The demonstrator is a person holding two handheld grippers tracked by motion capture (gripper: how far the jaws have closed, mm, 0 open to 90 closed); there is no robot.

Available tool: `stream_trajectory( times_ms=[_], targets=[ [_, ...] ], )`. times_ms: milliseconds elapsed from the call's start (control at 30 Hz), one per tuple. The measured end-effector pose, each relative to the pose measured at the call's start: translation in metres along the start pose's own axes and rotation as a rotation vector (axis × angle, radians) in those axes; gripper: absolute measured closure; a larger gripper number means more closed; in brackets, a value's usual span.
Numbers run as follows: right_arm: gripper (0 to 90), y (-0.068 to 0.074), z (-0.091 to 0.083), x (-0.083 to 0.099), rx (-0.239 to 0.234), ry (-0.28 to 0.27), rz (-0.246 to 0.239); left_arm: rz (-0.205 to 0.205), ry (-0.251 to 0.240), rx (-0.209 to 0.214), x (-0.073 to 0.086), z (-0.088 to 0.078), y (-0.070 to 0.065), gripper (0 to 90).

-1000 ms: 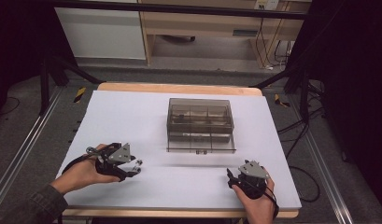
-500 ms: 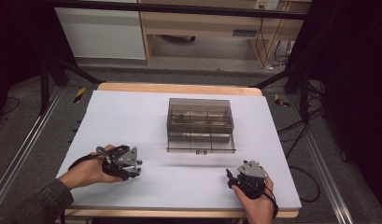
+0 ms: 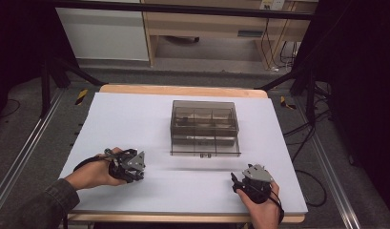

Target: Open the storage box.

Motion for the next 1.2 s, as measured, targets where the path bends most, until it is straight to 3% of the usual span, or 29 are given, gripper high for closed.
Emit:
stream_trajectory(
  times_ms=[433, 567, 767, 900, 1200],
  targets=[
    [33.1, 0.0, -0.001, 0.0, -0.005, -0.001, -0.003, -0.019, -0.002, 0.022, 0.0, 0.002, 0.003, 72.9],
    [33.1, 0.0, -0.001, 0.0, -0.003, -0.002, -0.004, -0.052, -0.055, 0.025, -0.001, -0.004, 0.002, 73.0],
    [33.0, 0.0, 0.0, 0.0, -0.001, -0.002, -0.007, -0.081, -0.113, -0.016, -0.008, -0.021, 0.003, 73.0],
    [32.8, 0.0, 0.0, 0.0, -0.002, -0.003, -0.004, -0.079, -0.142, -0.04, -0.018, -0.034, 0.002, 73.0],
    [29.9, -0.001, 0.0, 0.001, 0.004, 0.003, -0.002, -0.114, -0.154, -0.082, -0.042, -0.047, 0.011, 73.1]
  ],
)
Point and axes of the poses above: each handheld gripper's, and its own axes: z roughly forward along the jaws, x roughly out of its underside, y roughly to its left, the point moved 2 cm from there along z, roughly forward along the jaws, and after that the axes turned 7 degrees about z, right-handed, at the moved point
